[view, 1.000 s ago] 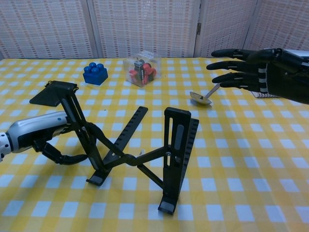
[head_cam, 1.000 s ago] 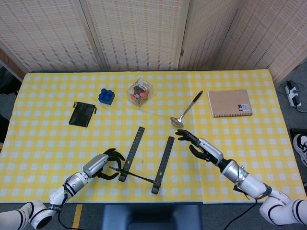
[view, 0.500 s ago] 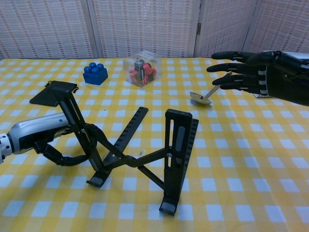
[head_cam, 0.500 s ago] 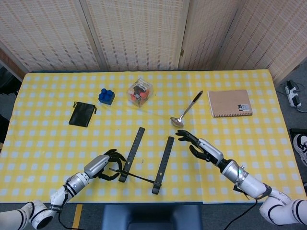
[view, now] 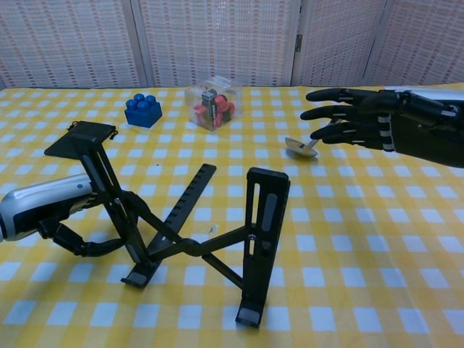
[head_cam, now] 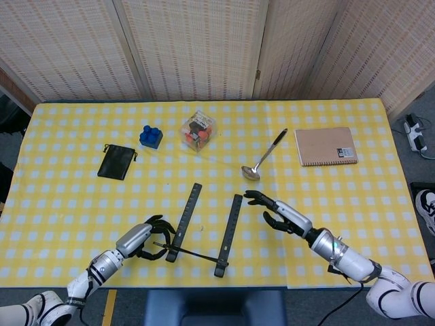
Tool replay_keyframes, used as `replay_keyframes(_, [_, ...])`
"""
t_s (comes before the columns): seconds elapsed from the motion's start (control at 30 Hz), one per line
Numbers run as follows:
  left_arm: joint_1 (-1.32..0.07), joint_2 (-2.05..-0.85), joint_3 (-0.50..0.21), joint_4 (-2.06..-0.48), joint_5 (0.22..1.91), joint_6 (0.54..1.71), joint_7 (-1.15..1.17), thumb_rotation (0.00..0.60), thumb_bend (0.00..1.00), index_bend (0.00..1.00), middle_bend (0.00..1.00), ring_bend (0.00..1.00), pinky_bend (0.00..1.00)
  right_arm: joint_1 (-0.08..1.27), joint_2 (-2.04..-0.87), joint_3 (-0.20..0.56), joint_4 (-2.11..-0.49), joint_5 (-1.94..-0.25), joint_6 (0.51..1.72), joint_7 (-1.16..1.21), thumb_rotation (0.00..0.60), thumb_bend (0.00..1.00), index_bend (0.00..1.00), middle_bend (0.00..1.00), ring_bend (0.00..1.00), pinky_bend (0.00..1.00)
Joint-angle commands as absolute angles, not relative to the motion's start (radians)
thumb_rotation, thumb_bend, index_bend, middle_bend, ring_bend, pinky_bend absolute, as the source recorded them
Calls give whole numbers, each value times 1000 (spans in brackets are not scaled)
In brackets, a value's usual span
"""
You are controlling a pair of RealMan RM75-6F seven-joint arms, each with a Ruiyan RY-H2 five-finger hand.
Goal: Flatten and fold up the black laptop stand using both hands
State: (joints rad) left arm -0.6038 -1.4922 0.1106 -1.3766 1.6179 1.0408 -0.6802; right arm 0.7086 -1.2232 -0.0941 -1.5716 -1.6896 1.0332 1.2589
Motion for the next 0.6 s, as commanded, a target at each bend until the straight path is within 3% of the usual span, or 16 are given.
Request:
replay_keyframes(0.03, [-591, -1474, 119, -1403, 1607, 1042, -666, 600, 549, 548, 341, 203, 52, 722, -1213, -116, -1566, -1723, 1004, 1148, 232, 778, 0, 61, 118, 0])
replay_keyframes(0.1, [-590, -1461, 123, -1421, 1605, 1036, -658, 600, 544, 453, 341, 193, 47, 728, -1206, -125, -1575, -1734, 986, 1088, 241, 777, 0, 55, 114, 0])
replay_keyframes(0.33, [-586, -1434, 123, -1464, 1602, 1033, -629, 600, 505, 266, 294, 138, 18, 736, -1209, -136, -1637, -1732, 930, 846, 254, 749, 0, 46, 101, 0])
replay_keyframes(0.6, [-574, -1400, 115, -1495, 1601, 1058, -604, 600, 489, 180, 228, 65, 0, 739, -1254, -114, -1710, -1670, 867, 612, 267, 534, 0, 9, 65, 0])
